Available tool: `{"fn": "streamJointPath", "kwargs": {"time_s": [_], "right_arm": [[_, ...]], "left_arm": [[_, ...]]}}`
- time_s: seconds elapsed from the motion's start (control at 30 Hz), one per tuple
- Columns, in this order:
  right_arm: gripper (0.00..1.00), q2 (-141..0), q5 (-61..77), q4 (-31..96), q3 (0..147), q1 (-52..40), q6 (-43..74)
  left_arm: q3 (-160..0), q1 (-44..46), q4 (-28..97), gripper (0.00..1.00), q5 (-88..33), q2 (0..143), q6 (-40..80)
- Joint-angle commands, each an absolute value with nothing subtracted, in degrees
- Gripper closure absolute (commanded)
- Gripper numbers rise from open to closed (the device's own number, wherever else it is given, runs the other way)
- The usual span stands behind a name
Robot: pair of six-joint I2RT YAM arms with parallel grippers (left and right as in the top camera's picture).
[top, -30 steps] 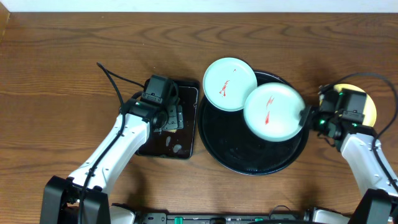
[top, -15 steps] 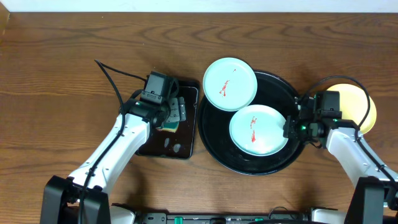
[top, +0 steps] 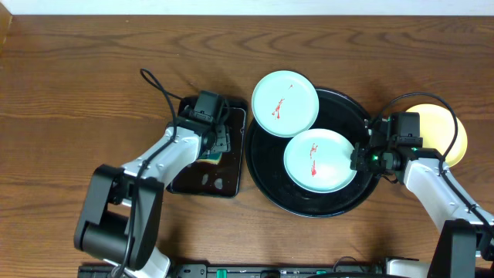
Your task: Clean dirty plates on tray and stack at the side
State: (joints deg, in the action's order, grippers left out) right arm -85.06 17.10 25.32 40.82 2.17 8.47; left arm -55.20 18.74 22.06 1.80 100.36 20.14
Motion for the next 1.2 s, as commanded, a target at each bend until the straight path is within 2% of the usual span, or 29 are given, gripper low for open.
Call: {"fn": "streamJointPath", "kwargs": {"time_s": [0.0,0.03,0.1,0.4,0.43,0.47,0.5,0.53,0.87,0.97,1.03,1.1,1.17], "right_arm": [[0.99,-85.52,17.37,25.1,41.08,1.72,8.97],[0.99,-85.52,17.37,25.1,41.08,1.72,8.97],[0.99,-85.52,17.37,25.1,41.08,1.72,8.95],[0.99,-85.52,17.34,25.1,41.08,1.72,8.95],[0.99,-85.52,17.34,25.1,41.08,1.72,8.95],[0.99,-85.52,17.28,25.12,41.08,1.72,8.95],[0.99,-85.52,17.08,25.12,41.08,1.72,8.95],[0.99,-85.52,16.78,25.15,41.08,1.72,8.95],[0.99,-85.52,16.71,25.19,41.08,1.72,8.95],[0.99,-85.52,16.69,25.32,41.08,1.72,8.95],[0.99,-85.52,16.71,25.32,41.08,1.72,8.95],[0.99,-85.52,16.71,25.32,41.08,1.72,8.95],[0.99,-85.52,16.71,25.32,41.08,1.72,8.95]], "left_arm": [[-55.18,18.65,21.69,0.47,2.87,101.93,19.55],[-55.18,18.65,21.69,0.58,3.16,102.17,19.55],[-55.18,18.65,21.85,0.92,3.75,102.26,19.57],[-55.2,18.65,23.42,0.93,4.32,97.6,19.55],[-55.2,18.65,23.92,0.78,4.32,96.6,19.55],[-55.2,18.65,24.6,0.37,4.32,95.29,19.55],[-55.2,18.65,24.82,0.22,4.32,94.74,19.55],[-55.2,18.65,25.08,0.15,4.32,94.08,19.55],[-55.18,18.65,24.38,0.14,4.38,95.55,19.55],[-55.18,18.65,23.14,0.2,5.85,97.23,19.55],[-55.18,18.65,22.44,0.29,6.09,98.45,19.57],[-55.18,18.65,22.15,0.42,6.09,99.79,19.57],[-55.18,18.65,22.13,0.61,6.07,100.77,19.59]]}}
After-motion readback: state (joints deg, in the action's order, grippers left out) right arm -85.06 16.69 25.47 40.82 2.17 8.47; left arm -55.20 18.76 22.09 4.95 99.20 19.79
